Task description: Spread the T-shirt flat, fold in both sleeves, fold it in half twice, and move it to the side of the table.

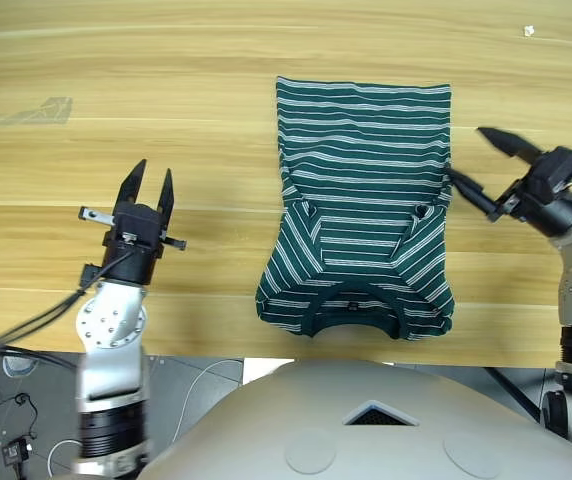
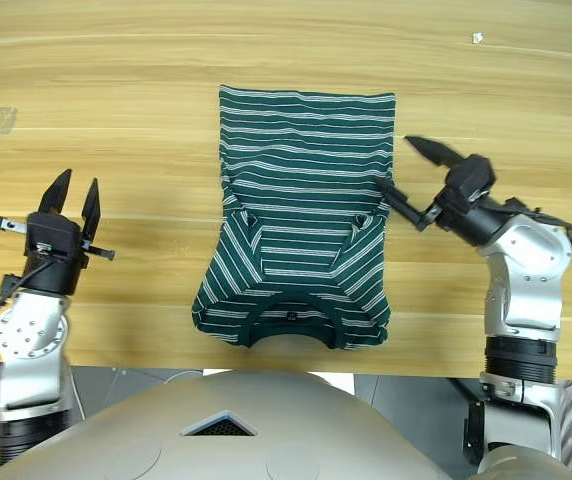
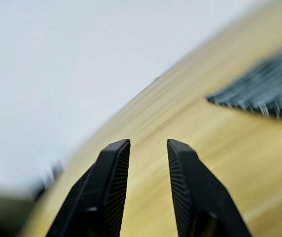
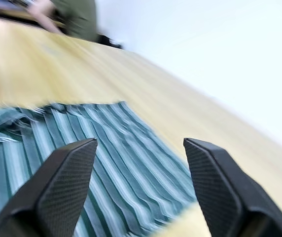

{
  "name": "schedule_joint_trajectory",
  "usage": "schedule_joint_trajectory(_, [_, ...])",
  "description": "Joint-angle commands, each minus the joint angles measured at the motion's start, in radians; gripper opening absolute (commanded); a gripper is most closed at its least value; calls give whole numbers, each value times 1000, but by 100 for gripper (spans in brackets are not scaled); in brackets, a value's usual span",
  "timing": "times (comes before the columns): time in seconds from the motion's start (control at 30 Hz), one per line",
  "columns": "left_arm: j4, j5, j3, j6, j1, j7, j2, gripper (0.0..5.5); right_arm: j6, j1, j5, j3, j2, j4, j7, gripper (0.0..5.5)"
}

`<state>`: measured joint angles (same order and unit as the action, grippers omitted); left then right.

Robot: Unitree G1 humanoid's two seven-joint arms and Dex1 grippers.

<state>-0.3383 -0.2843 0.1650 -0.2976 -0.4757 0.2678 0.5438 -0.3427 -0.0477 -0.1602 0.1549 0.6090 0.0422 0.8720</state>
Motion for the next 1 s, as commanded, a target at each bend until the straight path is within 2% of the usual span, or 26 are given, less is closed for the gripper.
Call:
schedule_joint_trajectory(0.03, [69, -252, -72, -219, -29, 135, 291, 140, -578, 2, 490, -26, 167, 191, -193, 325])
schedule_joint_trajectory(0.13, [80, -328, -149, -309, -38, 171, 352, 140, -778, -23, 674, -25, 245, 259, -292, 325])
schedule_joint_trajectory(0.23, [83, -395, -170, -362, -65, 168, 390, 140, -915, -25, 844, -20, 314, 319, -395, 325])
schedule_joint_trajectory(0.4, [103, -467, -201, -406, -36, 147, 406, 140, -1016, -61, 993, -69, 335, 336, -527, 325])
schedule_joint_trajectory(0.57, [94, -501, -277, -421, -13, 133, 367, 140, -1023, -141, 997, -152, 347, 320, -568, 325])
schedule_joint_trajectory(0.83, [97, -526, -344, -445, -3, 120, 374, 255, -1007, -189, 931, -258, 376, 270, -581, 330])
schedule_joint_trajectory(1.0, [92, -537, -372, -453, -15, 121, 385, 260, -976, -184, 883, -322, 402, 269, -558, 330])
